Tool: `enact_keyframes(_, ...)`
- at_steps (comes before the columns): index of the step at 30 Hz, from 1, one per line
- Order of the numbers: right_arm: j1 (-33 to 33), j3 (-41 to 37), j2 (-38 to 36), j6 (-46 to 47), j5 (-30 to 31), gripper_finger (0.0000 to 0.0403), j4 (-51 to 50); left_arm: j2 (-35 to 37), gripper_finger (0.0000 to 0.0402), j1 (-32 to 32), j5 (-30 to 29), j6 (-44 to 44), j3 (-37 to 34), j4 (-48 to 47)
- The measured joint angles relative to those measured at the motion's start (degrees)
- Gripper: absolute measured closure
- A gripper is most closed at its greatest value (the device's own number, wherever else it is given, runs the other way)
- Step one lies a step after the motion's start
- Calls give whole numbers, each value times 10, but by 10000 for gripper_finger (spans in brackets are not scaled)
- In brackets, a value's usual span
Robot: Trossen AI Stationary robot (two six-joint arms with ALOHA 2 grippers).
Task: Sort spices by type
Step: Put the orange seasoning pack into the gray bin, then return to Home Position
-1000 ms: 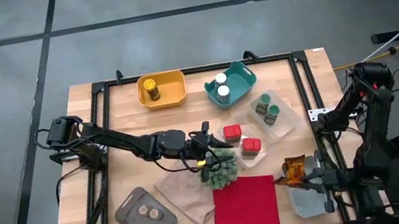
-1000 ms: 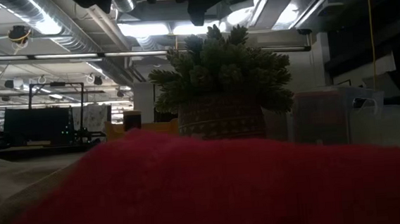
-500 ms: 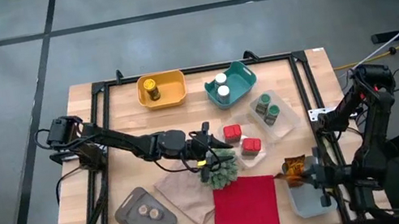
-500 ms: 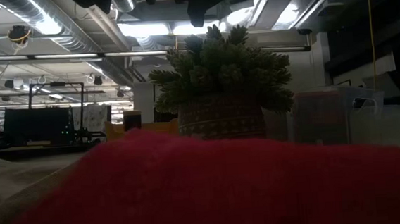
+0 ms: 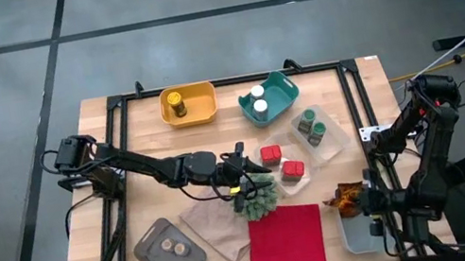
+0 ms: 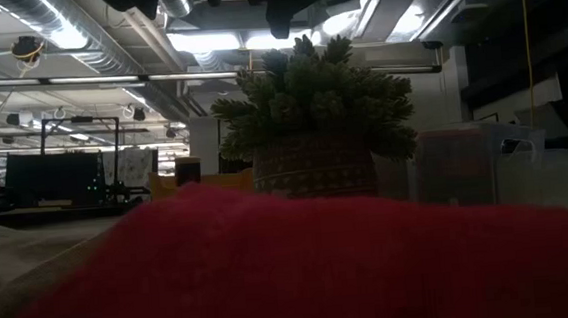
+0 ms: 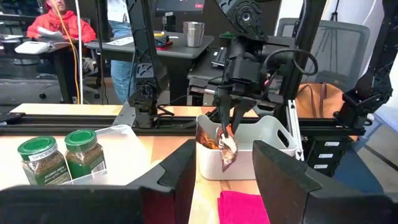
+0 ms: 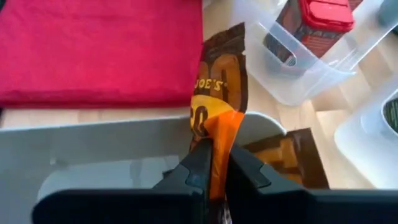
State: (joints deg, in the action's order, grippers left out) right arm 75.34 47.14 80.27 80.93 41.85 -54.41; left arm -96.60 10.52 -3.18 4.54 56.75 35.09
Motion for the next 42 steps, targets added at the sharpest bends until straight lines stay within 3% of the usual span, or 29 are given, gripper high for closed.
enact_keyframes(13, 0, 0, 0, 2, -28, 356, 4, 0, 260, 0, 0, 0, 0, 0)
enact_keyframes(27, 0, 0, -5, 18, -47, 240, 0, 0, 260, 0, 0, 0, 0, 1)
enact_keyframes(42, 0, 99, -28, -4, -97, 232, -149, 0, 260, 0, 0, 1, 0, 1)
